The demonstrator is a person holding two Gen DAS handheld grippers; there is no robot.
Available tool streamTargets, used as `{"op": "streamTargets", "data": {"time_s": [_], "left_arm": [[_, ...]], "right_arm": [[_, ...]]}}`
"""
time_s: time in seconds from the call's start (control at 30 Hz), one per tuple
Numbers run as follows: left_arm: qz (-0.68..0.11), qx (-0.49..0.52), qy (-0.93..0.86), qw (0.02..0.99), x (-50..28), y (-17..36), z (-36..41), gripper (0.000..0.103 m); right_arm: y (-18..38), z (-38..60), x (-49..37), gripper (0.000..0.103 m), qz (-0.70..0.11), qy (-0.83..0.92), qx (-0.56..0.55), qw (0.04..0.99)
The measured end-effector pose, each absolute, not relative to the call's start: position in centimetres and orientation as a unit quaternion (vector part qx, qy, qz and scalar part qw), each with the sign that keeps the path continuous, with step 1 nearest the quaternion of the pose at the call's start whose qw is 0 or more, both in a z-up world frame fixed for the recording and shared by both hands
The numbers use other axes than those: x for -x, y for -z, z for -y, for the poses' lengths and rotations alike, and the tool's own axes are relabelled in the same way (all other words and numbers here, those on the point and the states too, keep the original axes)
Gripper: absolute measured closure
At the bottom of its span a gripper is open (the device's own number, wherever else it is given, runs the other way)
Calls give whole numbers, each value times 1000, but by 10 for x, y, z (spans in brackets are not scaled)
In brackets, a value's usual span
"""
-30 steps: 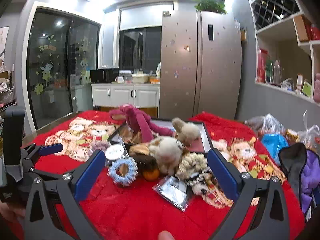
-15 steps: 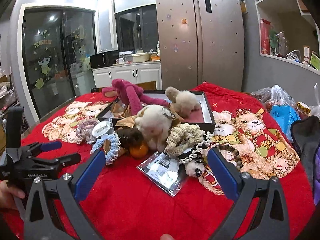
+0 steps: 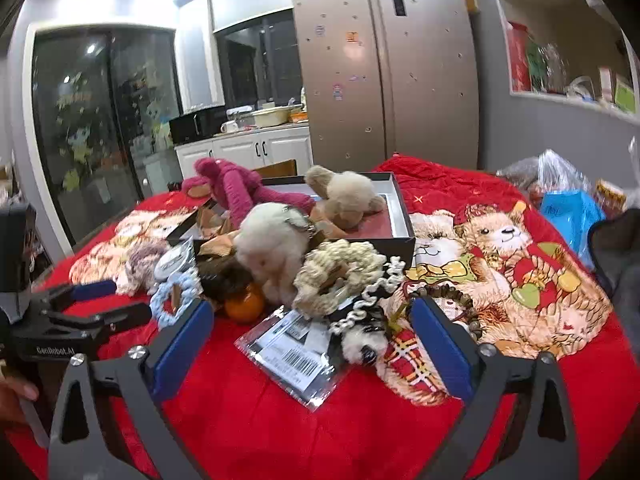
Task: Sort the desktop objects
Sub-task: 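Grasp a blue crochet scrunchie with the left gripper while the right grasps a cream lace scrunchie, then lift both scrunchies up from the pile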
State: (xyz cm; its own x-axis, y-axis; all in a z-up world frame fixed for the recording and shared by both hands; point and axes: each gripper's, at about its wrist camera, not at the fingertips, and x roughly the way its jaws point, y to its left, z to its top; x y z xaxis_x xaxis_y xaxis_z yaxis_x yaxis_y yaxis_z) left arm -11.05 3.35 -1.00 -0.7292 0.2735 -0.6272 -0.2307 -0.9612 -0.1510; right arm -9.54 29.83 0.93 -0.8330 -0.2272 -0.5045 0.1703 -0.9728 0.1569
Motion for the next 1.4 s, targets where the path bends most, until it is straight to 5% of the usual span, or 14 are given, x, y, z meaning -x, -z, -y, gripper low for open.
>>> {"op": "streamTargets", "data": {"time_s": [0.2,0.6,0.67,0.83,0.93,1.03,1.4], "left_arm": [[12,349,-927,136,116,12,-43,0],[7,355,-924,144,115,15,-44,0],[12,359,-921,152,116,16,-43,1],[6,387,-906,173,120,23,-50,61],[12,387,-901,194,117,24,-50,77],[18,370,-907,198,111,20,-47,85],[13,329,-921,209,89,4,-40,89]], "right_arm": [[1,-314,120,19,95,946,-294,95],[14,-309,133,91,85,935,-336,80],[14,-311,131,91,91,935,-334,83],[9,-314,121,92,90,938,-325,81],[3,-313,112,92,90,940,-317,86],[-6,-311,101,92,88,945,-302,93],[-32,-293,73,92,70,953,-264,128]]}}
